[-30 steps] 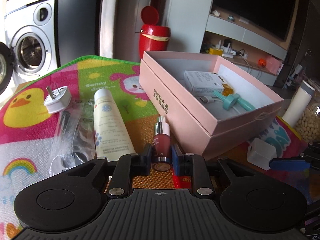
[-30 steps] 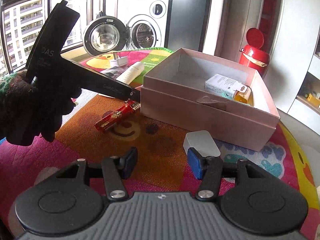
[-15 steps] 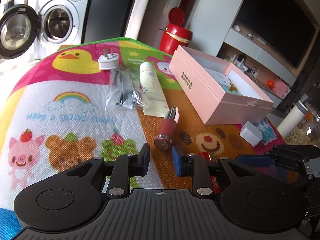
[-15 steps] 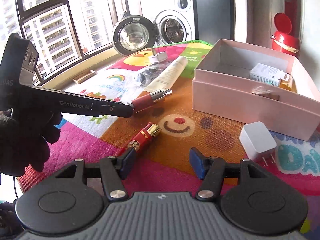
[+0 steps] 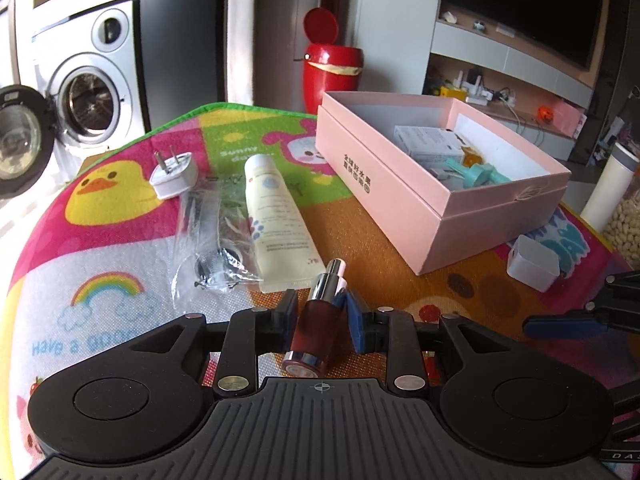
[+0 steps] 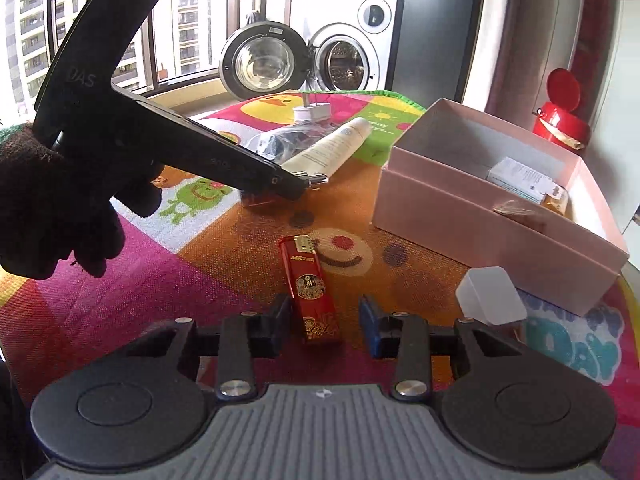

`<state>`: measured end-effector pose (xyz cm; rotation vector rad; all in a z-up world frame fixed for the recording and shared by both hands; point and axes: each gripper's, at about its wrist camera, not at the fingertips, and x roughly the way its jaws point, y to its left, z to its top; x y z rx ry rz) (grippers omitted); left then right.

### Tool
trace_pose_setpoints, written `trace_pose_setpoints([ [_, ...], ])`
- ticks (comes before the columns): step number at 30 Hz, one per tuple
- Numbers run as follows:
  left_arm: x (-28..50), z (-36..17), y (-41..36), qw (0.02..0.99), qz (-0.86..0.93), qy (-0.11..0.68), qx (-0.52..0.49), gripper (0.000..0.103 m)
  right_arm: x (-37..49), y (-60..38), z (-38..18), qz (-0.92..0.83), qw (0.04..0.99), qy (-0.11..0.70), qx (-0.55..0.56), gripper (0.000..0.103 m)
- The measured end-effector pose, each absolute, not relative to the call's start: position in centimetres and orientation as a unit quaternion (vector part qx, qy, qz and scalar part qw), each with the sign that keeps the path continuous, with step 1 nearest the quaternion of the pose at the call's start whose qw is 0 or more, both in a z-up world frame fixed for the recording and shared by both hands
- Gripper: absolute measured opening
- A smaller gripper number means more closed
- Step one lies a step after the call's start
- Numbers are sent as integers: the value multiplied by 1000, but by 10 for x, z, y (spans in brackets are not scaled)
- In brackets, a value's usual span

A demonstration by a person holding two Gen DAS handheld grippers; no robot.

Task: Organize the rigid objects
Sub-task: 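Lift the lip gloss with the left gripper while the right moves to the red lighter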

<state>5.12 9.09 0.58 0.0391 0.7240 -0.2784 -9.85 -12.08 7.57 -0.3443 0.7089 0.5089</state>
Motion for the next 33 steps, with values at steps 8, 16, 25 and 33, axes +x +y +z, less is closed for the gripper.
trace_pose_setpoints([
  [8,27,2,87,924,-144,354,10,30,-81,-158,75,189,908,360,-103,55],
  [16,5,5,93,923,-142,358,-18,29,-91,-132,67,217,904,351,-114,77],
  [25,48,5,75,920,-141,365,-24,29,-90,-132,66,212,905,355,-104,82],
  [33,26,2,94,917,-165,358,-57,25,-85,-132,65,226,898,365,-99,95],
])
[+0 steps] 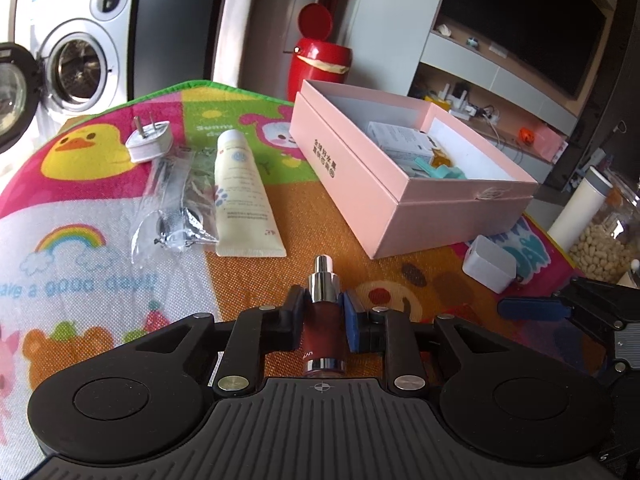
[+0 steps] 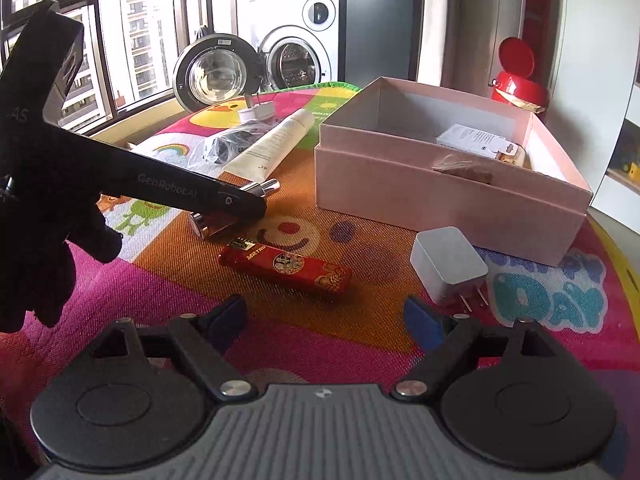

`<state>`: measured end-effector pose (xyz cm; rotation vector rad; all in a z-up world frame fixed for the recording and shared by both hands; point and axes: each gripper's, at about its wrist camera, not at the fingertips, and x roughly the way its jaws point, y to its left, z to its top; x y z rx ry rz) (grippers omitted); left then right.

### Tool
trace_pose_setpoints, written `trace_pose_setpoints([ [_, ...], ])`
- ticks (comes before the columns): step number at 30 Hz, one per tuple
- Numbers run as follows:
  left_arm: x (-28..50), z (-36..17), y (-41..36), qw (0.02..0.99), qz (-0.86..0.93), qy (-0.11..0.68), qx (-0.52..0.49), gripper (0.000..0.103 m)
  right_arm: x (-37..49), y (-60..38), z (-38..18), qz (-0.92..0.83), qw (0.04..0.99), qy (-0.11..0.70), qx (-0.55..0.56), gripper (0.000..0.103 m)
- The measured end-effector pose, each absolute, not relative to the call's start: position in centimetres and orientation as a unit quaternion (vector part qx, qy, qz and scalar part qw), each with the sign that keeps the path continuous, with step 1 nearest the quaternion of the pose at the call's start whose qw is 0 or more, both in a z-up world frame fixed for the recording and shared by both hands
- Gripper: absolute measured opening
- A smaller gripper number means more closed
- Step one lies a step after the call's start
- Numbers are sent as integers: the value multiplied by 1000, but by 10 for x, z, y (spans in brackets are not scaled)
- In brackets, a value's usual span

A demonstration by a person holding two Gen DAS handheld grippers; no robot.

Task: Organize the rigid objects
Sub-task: 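Lift the lip gloss with the left gripper while the right moves to the red lighter, then grasp the red lighter with the right gripper while the left holds the lip gloss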

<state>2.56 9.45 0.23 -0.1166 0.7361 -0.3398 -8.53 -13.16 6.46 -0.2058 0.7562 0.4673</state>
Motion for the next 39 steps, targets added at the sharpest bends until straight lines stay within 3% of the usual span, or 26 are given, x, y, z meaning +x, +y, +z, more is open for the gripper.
trace_pose_setpoints([
  [2,10,3,100,918,-161,357,-59,25,-81,-129,64,243,887,378,-105,103],
  [8,-28,6,112,932,-73,355,-16,24,-82,-125,63,237,888,379,-112,103],
  [19,-36,1,117,936,-65,343,-33,25,-78,-81,61,231,888,382,-111,103],
  [22,-38,1,117,937,-64,341,-35,25,-73,-79,61,210,895,379,-101,99],
  [26,-39,1,117,938,-63,340,-35,25,-72,-84,64,197,902,373,-95,83],
  [39,-70,2,98,936,-135,325,-4,24,-107,-144,110,187,922,315,-128,82],
])
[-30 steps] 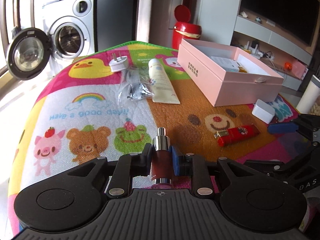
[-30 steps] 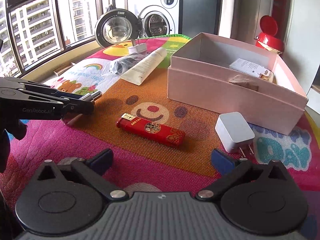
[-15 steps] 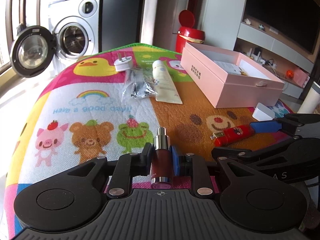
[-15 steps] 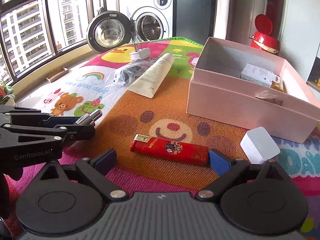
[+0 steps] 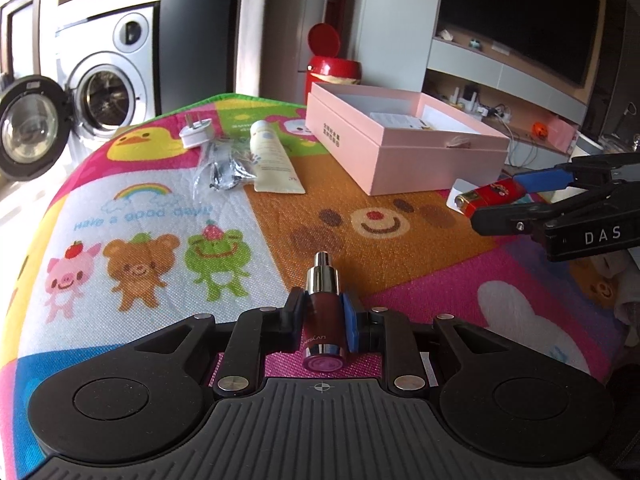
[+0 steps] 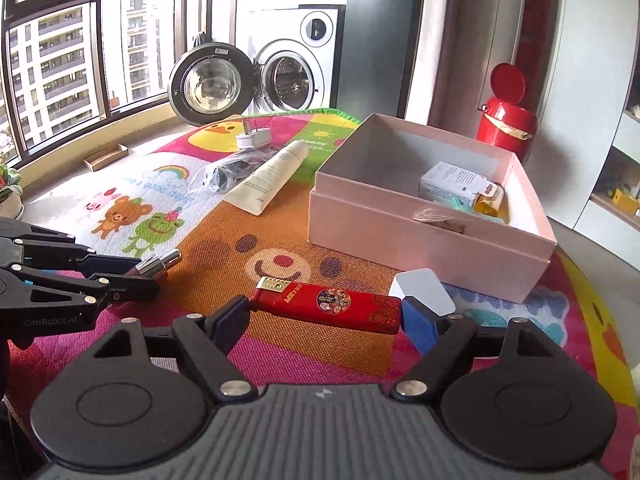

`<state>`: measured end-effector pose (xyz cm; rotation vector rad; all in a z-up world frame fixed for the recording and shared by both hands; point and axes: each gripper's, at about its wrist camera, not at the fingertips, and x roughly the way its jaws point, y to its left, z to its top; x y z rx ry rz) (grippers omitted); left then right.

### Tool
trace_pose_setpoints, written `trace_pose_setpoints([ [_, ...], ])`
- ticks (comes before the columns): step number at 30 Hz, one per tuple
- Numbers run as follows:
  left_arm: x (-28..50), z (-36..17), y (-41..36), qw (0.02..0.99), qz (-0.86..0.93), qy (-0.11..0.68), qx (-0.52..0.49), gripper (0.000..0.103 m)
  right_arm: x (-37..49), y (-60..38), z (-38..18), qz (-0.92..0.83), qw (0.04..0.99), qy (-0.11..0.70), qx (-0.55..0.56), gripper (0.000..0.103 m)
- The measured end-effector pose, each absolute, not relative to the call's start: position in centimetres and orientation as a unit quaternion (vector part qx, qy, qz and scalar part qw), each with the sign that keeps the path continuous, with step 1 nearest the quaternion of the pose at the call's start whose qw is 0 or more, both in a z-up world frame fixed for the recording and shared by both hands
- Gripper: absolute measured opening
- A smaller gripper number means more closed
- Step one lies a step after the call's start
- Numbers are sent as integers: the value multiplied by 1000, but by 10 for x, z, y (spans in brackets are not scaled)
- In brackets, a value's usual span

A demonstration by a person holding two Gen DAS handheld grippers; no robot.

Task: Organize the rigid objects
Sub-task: 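Grasp the red lighter with the right gripper while the left holds the lip gloss, then carry the lip gloss and lighter into the pink box and open both grippers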

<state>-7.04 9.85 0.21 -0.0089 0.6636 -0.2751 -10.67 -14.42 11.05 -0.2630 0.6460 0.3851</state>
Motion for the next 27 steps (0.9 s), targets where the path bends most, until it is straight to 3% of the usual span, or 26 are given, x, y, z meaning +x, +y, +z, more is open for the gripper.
trace_pose_setpoints([
  [4,-76,11,83,938,-157,308,15,24,-118,-177,138,158,942,269,-126,82],
  [9,-58,59,66,949,-190,250,22,24,-124,-203,165,132,959,216,-130,82],
  [17,45,149,20,962,-218,166,15,24,-73,-189,194,134,967,161,-145,82],
  [21,100,149,5,949,-233,208,-29,24,-25,-172,186,154,962,174,-142,83],
  [27,127,106,16,949,-205,236,-41,24,7,-171,151,181,944,256,-100,83],
])
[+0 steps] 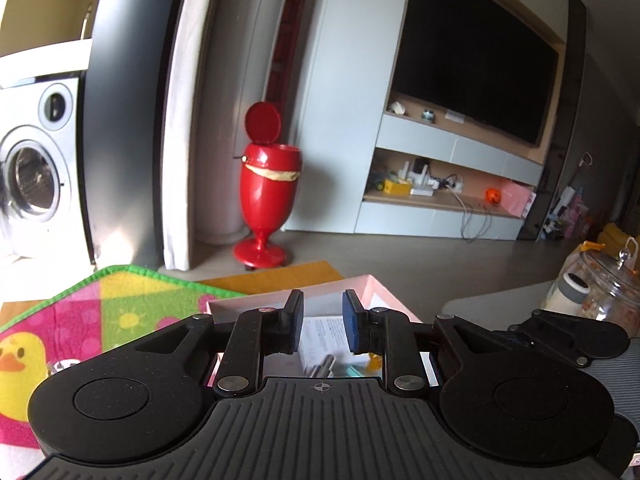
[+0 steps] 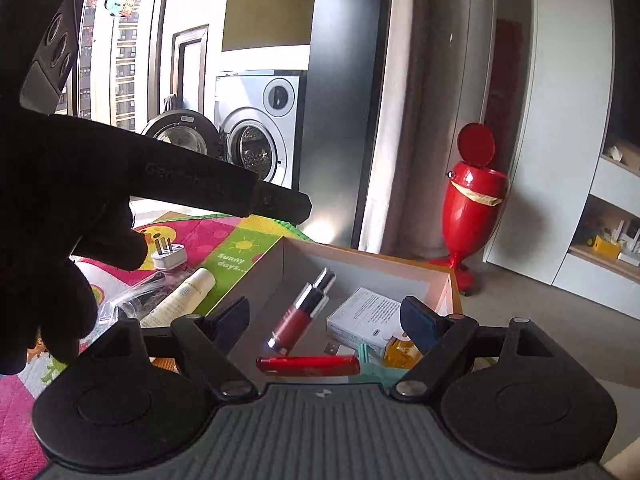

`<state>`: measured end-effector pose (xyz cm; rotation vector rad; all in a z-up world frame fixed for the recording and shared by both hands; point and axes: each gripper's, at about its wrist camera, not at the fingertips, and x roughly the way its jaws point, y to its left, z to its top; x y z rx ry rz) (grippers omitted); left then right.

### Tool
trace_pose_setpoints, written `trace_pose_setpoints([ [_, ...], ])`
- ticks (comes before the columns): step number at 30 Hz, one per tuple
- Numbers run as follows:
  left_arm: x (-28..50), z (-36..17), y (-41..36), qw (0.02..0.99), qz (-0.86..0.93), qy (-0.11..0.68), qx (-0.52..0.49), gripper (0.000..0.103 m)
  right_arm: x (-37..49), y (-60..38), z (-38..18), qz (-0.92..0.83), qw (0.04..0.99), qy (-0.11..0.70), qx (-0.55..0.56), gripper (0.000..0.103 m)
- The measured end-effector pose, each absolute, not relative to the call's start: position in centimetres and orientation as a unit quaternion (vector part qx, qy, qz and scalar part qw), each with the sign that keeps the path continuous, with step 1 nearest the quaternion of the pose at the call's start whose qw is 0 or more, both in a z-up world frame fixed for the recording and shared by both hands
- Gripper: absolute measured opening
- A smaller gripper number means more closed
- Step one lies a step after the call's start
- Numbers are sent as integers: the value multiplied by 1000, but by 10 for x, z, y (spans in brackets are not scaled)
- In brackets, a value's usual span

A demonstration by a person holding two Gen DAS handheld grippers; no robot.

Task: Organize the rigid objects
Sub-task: 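Carry the lip gloss and lighter into the pink box and open both grippers, then grasp the white plug adapter with the left gripper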

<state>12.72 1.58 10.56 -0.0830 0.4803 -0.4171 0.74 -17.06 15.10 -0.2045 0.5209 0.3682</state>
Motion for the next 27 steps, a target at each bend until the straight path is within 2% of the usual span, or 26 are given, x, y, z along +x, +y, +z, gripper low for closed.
trace_pose_setpoints([
  [6,109,70,75,955,-115,259,-88,24,-42,-185,123,171,943,256,-128,83],
  [11,113,44,126,944,-35,301,-129,25,-65,-194,96,164,936,302,-82,83],
  [14,118,36,131,938,-34,319,-131,25,-67,-193,85,156,934,314,-69,83],
  [19,113,32,126,944,-19,304,-124,25,-71,-184,77,152,935,310,-88,83],
  [24,118,49,153,957,44,244,-150,25,-78,-182,74,150,937,299,-101,83],
  [27,141,52,176,946,60,272,-163,25,-77,-182,74,152,936,302,-101,83],
])
